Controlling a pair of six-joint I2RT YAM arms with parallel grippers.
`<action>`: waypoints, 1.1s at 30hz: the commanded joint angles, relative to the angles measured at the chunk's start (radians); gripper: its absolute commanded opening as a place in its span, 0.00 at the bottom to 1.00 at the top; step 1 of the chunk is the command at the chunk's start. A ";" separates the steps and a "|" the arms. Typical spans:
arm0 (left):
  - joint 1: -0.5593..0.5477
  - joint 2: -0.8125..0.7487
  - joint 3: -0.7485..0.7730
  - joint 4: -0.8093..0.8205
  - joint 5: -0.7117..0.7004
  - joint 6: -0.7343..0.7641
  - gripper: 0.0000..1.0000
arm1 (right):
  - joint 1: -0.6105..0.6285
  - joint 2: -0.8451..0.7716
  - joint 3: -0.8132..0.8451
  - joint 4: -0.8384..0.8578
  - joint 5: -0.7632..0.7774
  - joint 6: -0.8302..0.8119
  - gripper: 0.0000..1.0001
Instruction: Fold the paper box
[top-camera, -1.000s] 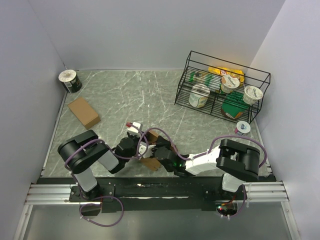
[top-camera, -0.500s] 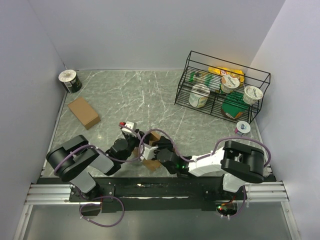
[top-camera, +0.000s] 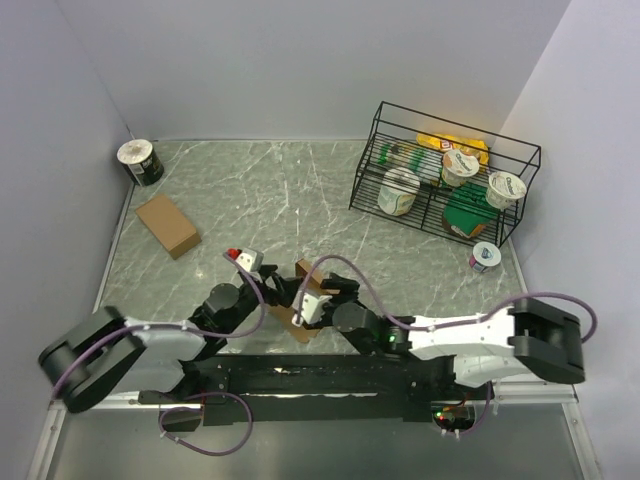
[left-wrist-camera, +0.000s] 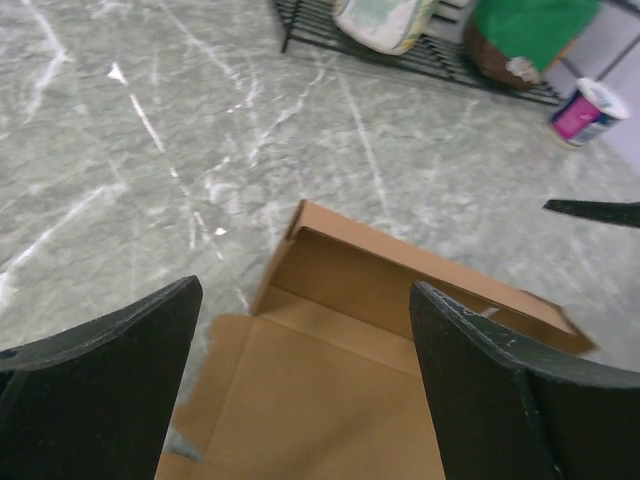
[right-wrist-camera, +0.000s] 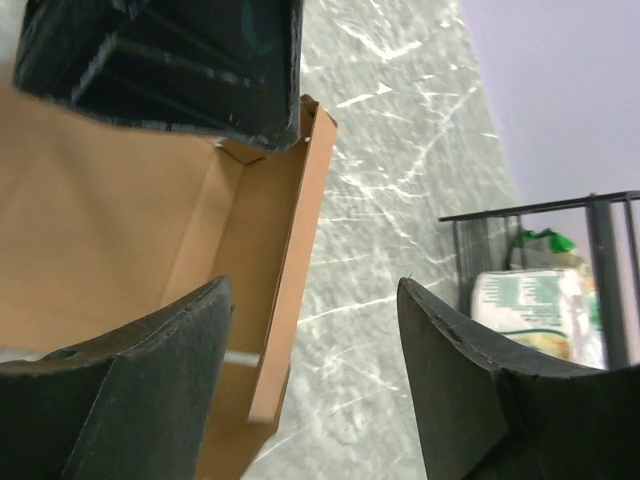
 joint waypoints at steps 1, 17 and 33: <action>0.037 -0.144 -0.013 -0.184 0.113 -0.048 0.93 | 0.017 -0.162 0.036 -0.201 -0.125 0.189 0.75; 0.370 -0.020 0.212 -0.206 0.681 -0.278 0.89 | -0.308 -0.285 0.236 -0.491 -0.612 0.774 0.50; 0.386 0.264 0.288 -0.071 0.755 -0.317 0.73 | -0.340 -0.225 0.209 -0.464 -0.686 0.832 0.41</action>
